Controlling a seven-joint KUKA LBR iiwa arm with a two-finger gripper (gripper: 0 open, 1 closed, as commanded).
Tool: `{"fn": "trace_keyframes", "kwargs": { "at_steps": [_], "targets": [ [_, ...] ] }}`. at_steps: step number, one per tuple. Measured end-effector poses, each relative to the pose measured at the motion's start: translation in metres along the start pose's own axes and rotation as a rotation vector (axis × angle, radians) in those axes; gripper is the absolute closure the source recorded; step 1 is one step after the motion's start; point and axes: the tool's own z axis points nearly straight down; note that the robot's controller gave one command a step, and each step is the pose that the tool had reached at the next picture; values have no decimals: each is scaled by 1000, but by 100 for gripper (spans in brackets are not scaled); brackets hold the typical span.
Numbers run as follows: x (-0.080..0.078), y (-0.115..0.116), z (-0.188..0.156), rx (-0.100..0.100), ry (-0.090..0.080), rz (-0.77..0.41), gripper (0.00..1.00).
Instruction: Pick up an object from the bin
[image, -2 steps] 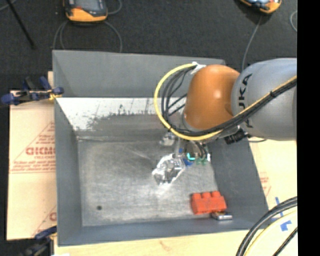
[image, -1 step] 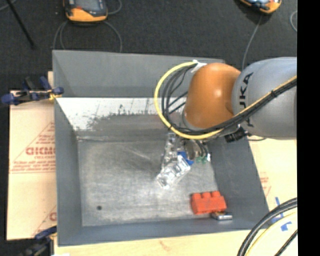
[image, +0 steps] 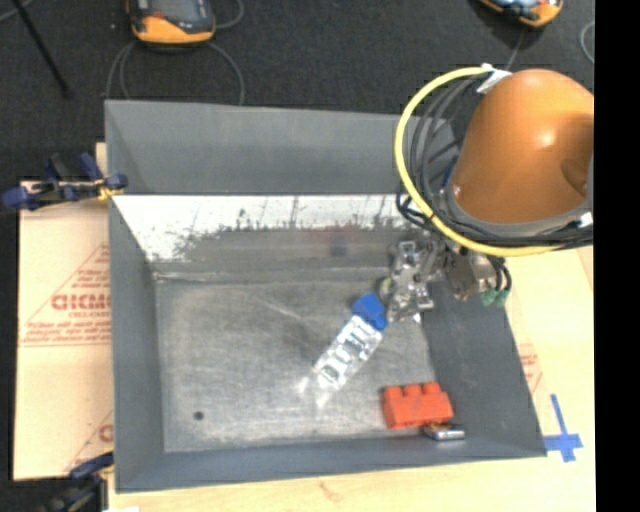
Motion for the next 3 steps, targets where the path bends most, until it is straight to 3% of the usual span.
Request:
{"fn": "trace_keyframes", "kwargs": {
  "at_steps": [1, 2, 3],
  "targets": [
    [0, 1, 5, -2, 8, -1, 0],
    [2, 27, 170, -6, 13, -486, 0],
    [0, 3, 215, -6, 2, -359, 0]
  ]
}}
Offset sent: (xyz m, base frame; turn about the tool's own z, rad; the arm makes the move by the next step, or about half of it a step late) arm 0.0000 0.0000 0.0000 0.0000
